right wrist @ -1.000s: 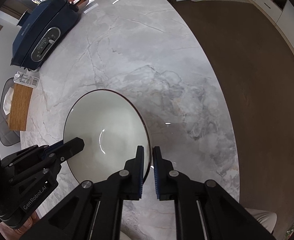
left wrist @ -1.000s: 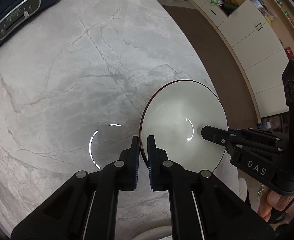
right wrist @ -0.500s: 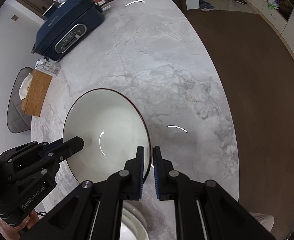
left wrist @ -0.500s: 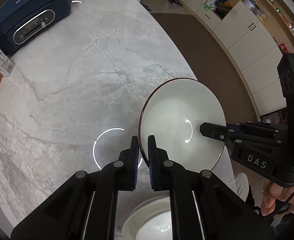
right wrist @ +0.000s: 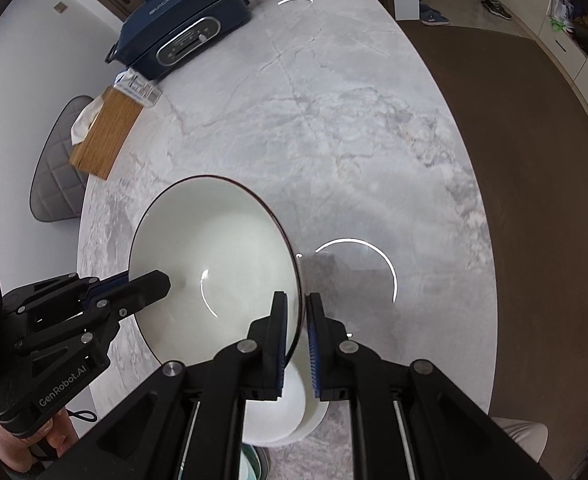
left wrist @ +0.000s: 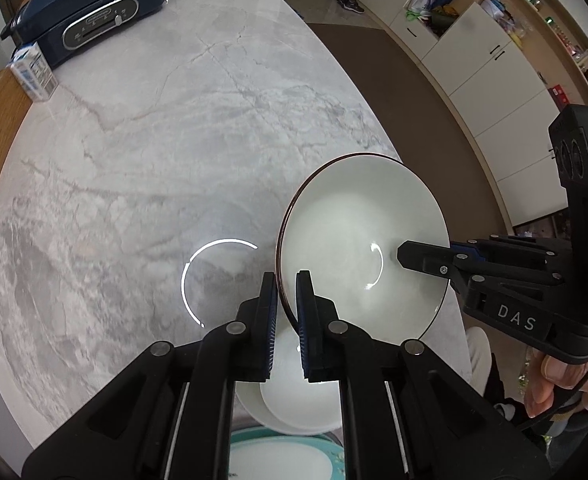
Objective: Organize plates and bowls
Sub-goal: 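Lift the dark-rimmed bowl and lower it into the nested white bowls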
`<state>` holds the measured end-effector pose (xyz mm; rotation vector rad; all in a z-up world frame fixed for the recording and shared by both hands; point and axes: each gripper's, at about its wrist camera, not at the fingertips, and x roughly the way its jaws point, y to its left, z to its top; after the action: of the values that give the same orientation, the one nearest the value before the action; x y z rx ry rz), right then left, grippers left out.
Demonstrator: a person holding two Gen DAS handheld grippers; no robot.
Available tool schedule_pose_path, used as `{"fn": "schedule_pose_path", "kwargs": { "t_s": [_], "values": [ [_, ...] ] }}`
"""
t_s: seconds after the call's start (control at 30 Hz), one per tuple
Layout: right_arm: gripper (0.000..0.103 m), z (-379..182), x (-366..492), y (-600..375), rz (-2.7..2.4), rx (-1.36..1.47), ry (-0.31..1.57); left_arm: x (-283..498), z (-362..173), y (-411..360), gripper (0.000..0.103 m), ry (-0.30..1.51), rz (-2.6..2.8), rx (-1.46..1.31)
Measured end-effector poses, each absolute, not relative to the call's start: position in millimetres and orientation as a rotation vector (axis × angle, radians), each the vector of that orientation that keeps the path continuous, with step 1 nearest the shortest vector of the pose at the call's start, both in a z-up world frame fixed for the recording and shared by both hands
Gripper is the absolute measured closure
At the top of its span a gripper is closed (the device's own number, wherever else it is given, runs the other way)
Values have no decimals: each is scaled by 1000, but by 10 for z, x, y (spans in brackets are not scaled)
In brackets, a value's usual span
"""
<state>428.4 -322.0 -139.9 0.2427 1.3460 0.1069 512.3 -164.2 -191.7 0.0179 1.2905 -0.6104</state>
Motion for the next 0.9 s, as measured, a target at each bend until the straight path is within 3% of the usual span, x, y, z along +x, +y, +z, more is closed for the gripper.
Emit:
{"fn": "schedule_pose_path", "kwargs": {
  "t_s": [0.9],
  "values": [
    [91,-1928,3526,-2810,92,172,1469,4309,-2636,-1328,96,1414,-590,33]
  ]
}}
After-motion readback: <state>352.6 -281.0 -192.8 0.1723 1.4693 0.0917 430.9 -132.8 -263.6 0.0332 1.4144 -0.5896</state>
